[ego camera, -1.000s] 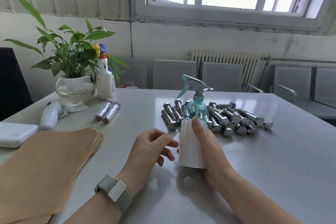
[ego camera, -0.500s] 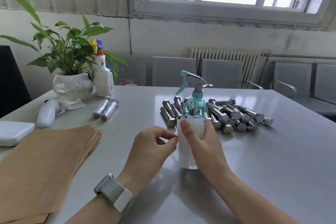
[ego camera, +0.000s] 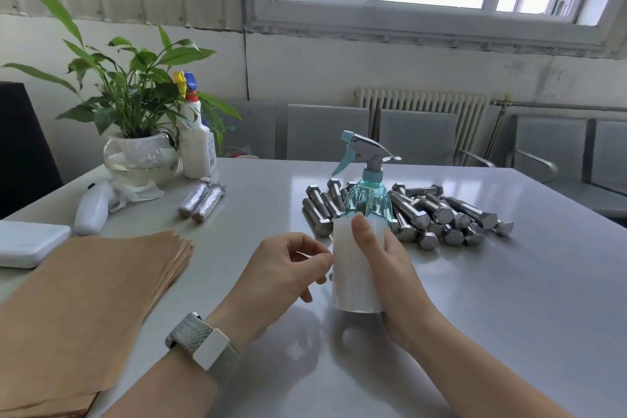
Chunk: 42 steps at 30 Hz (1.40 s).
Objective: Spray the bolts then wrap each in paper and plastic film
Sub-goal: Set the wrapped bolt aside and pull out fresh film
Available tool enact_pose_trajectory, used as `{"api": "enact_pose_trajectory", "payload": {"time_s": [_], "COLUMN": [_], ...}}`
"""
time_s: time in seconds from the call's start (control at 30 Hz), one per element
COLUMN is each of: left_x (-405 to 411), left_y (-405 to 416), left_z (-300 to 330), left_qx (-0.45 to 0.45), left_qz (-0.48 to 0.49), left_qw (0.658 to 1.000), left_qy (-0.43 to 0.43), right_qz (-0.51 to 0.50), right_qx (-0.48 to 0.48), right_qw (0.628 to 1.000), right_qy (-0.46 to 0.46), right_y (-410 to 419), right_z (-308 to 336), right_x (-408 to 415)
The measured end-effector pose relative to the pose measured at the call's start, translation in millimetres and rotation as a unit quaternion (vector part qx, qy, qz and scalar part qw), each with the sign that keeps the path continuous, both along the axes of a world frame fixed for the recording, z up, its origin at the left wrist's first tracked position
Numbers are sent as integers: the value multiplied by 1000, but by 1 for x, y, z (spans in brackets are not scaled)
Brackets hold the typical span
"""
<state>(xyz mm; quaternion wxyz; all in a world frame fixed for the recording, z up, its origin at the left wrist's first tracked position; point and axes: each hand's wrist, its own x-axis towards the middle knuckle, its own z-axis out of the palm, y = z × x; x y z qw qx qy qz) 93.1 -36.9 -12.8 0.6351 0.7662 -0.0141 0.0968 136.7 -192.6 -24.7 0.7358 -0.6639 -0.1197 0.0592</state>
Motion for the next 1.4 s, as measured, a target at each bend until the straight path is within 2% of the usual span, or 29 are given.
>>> {"api": "enact_pose_trajectory", "payload": {"time_s": [0.17,0.3,0.53,0.77,1.0,1.4], "left_x": [0,-2,-1,0,1,4], "left_y": [1,-1,1,-1,-1,-6], "left_z": [-1,-2,-5,-7,-4,-10], "left_qx": [1,64,89,123,-6,-151], "left_qz": [28,11,32,59,8,-16], "left_qw": [1000,998,995,988,1000,988], "left_qy": [-5,-2,-24,-65,-4,6], "right_qz": [-8,-21,-21,-29,-27,-18], "right_qx": [6,-10,-49,-38,-14,7], "right_qw": [1000,999,994,996,1000,999], "right_qy": [4,-35,-98,-81,8,30], "right_y": [-1,1,1,1,0,-1], "right_z": [0,-3,-4,-2,1,4], "right_x": [2,2,0,-1,0,-2]}}
